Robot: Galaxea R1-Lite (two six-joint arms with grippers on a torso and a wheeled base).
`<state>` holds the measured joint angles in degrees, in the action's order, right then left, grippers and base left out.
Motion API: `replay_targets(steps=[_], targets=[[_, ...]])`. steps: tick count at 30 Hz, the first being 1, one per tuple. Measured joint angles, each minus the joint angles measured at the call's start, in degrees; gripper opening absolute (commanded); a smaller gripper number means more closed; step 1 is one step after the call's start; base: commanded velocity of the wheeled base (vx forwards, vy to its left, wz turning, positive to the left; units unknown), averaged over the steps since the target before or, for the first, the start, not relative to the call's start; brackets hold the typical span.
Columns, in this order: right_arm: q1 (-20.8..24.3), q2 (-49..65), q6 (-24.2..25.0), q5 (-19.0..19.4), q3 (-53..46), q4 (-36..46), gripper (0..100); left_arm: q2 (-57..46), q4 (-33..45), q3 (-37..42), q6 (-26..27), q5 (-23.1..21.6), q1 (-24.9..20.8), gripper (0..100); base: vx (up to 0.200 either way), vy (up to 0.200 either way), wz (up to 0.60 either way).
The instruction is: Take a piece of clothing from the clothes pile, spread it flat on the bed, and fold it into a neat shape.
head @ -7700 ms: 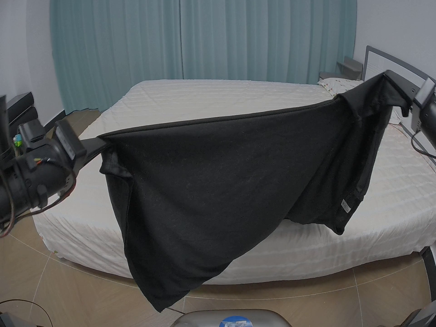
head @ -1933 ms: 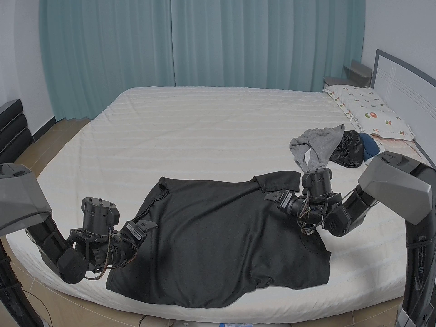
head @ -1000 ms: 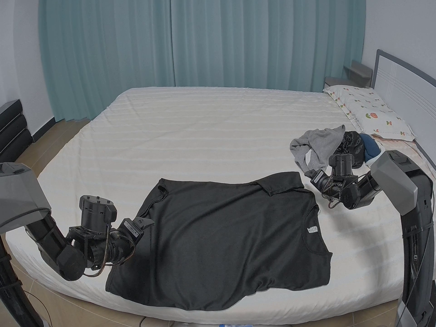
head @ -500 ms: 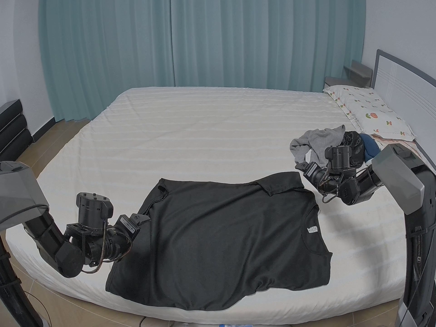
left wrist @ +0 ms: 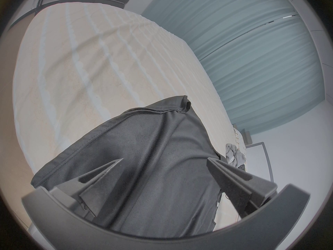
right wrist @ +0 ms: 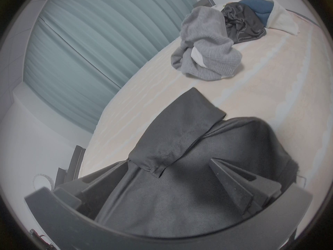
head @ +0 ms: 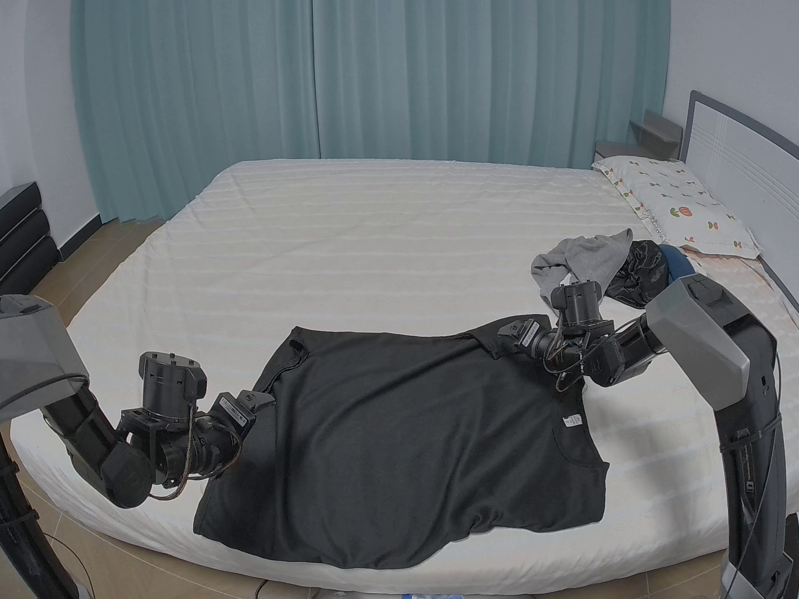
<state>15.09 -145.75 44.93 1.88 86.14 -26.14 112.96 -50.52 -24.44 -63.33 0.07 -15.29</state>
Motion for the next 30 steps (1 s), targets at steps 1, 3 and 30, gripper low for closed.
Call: replay_targets(steps=[1,3,30], targets=[[0.1,-0.6,0.0,0.0,1.0,0.5,100,0.0,0.0,0.0,0.0,0.0,0.0,100,0.000,0.000,0.00],[0.3,-1.7,0.0,0.0,3.4,1.2,100,0.0,0.0,0.0,0.0,0.0,0.0,100,0.000,0.000,0.00],[-0.4,-14.2,-8.2,2.1,28.5,-18.9,100,0.0,0.0,-0.4,-0.1,0.0,0.3,100,0.000,0.000,0.00]])
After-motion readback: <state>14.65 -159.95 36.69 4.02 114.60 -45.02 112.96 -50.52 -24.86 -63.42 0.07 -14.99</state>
